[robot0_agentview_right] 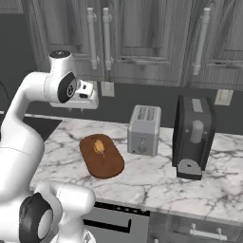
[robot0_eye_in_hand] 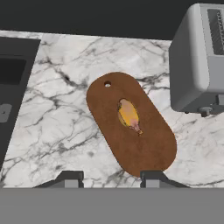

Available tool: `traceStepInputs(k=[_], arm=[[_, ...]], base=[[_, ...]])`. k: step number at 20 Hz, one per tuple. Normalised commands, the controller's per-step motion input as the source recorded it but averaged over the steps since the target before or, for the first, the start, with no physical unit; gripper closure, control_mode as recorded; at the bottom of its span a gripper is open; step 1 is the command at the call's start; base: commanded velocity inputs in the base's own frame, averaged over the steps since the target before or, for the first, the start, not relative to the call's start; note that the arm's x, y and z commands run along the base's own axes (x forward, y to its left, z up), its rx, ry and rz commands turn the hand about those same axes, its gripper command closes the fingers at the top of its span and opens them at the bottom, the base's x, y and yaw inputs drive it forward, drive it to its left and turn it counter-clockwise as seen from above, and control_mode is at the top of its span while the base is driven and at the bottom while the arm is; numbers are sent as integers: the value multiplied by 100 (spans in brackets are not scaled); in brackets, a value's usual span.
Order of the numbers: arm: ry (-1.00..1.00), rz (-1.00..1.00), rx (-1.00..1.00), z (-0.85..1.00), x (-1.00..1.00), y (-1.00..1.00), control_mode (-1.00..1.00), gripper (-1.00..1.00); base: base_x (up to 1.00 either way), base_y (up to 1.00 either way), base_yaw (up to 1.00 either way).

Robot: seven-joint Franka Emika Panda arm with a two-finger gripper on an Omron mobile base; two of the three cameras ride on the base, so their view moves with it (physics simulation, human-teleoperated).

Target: Open the cabinet, retrieve the rolling pin, and place it next to the meat on the cutting board to prepare for tenderizing.

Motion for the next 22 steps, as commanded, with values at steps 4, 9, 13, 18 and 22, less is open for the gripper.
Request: traceStepInputs(k=[4, 9, 13, 18, 22], arm=[[0, 1, 0, 0, 0, 0, -100, -100], [-10, 0, 0, 2, -21, -3, -100, -100], [-34, 0, -5, 20, -53, 0, -100, -100], [-42, -1, -8, 42, -56, 0, -100, -100], [-45, -3, -8, 54, -57, -6, -100, -100]], base=[[0, 0, 0], [0, 0, 0], [0, 0, 0], [0, 0, 0], [0, 0, 0]])
